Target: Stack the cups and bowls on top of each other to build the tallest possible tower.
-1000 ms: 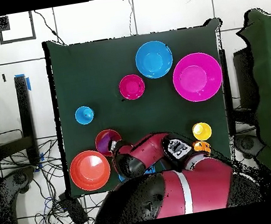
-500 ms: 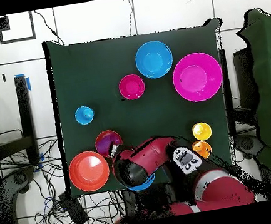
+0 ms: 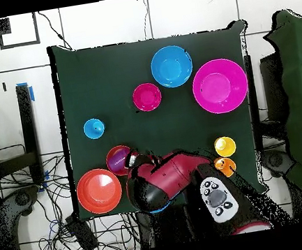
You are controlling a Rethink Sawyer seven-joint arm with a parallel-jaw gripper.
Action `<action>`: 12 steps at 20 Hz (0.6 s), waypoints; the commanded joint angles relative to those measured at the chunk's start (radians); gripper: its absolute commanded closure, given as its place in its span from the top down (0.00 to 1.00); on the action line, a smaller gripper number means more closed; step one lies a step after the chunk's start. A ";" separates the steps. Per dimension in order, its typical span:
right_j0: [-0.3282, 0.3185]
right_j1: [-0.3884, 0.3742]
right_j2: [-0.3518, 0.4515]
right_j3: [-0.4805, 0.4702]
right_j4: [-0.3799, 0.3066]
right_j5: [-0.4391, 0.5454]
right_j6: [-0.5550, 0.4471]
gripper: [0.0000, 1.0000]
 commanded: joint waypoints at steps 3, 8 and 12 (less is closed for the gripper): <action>0.039 0.002 0.043 0.039 -0.018 0.088 -0.061 1.00; 0.025 0.093 0.086 0.038 -0.022 0.034 -0.044 1.00; 0.021 0.136 0.111 0.050 -0.019 -0.013 -0.021 1.00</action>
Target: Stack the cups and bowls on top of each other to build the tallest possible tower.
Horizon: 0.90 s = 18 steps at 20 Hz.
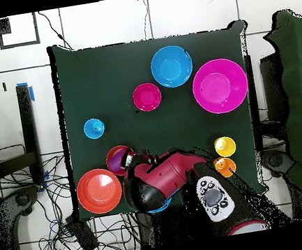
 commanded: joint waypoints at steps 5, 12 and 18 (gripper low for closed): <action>0.008 0.171 0.113 0.049 -0.020 -0.053 -0.007 1.00; -0.039 0.215 0.155 0.045 -0.035 -0.051 -0.033 1.00; 0.002 0.312 0.106 -0.051 -0.066 -0.095 -0.027 1.00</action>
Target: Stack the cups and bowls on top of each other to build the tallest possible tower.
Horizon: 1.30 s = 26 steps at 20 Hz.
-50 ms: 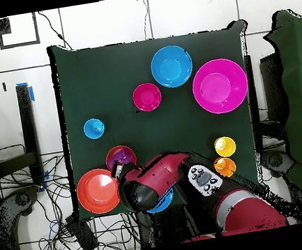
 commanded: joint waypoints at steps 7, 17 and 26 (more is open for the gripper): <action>0.049 0.160 0.008 -0.115 -0.078 -0.074 -0.031 1.00; 0.062 0.154 -0.004 -0.112 -0.072 -0.081 -0.024 1.00; 0.063 0.153 -0.001 -0.115 -0.065 -0.073 -0.022 1.00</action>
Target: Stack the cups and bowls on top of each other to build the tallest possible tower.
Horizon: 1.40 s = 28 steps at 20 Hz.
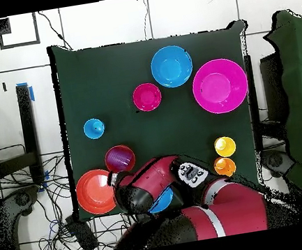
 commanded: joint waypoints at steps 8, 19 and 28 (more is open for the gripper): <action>0.038 0.051 -0.001 -0.097 -0.046 -0.066 -0.014 1.00; 0.045 0.055 -0.004 -0.096 -0.039 -0.071 -0.016 1.00; 0.067 0.071 -0.016 -0.102 -0.031 -0.094 -0.005 1.00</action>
